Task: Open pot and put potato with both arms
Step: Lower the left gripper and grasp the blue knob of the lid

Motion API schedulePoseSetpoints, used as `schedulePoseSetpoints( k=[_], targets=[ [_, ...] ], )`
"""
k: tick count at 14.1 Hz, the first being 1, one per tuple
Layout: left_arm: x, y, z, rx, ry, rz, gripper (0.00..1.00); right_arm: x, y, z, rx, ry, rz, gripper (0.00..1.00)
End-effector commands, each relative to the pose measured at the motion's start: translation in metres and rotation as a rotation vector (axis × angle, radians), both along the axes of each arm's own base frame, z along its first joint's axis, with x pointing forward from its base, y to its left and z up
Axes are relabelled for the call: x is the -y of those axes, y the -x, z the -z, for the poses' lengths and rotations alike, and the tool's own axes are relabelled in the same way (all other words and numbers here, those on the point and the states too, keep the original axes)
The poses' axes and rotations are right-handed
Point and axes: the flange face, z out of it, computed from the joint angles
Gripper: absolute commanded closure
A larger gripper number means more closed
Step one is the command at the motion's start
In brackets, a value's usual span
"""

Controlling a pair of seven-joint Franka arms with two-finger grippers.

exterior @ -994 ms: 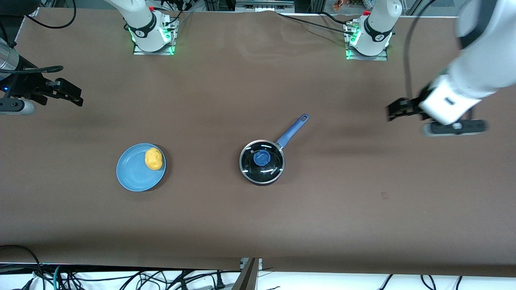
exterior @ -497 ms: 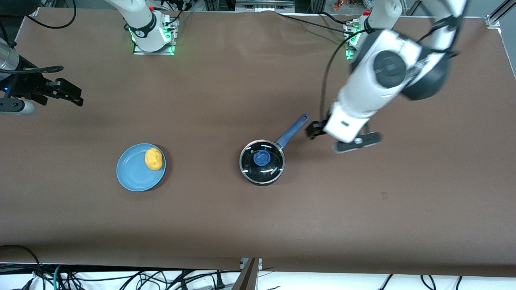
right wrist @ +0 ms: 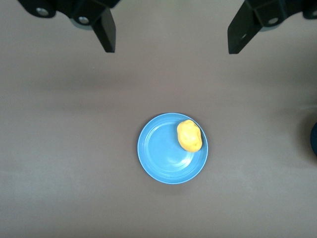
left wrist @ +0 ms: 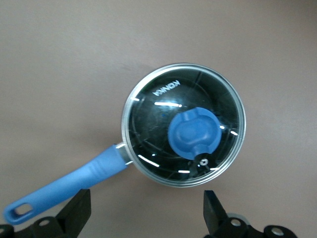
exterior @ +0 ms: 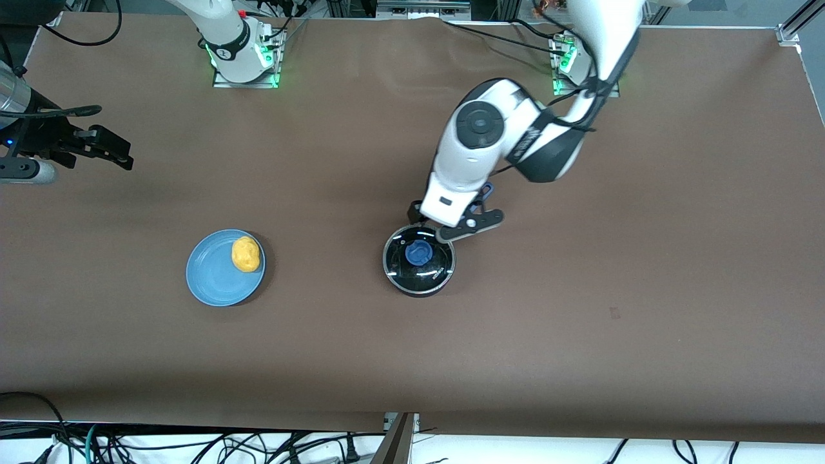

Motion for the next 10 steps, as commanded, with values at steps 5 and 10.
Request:
schedulePoseSetpoints(
  k=[5,10],
  targets=[
    [0.027,-0.042,0.024,0.096,-0.033,-0.024,0.0,0.003,-0.006,0.014,-0.031,0.003,-0.003,0.0],
    [0.033,-0.051,0.038,0.104,-0.031,-0.03,0.0,0.002,-0.007,0.014,-0.027,0.003,-0.003,0.0]
  ],
)
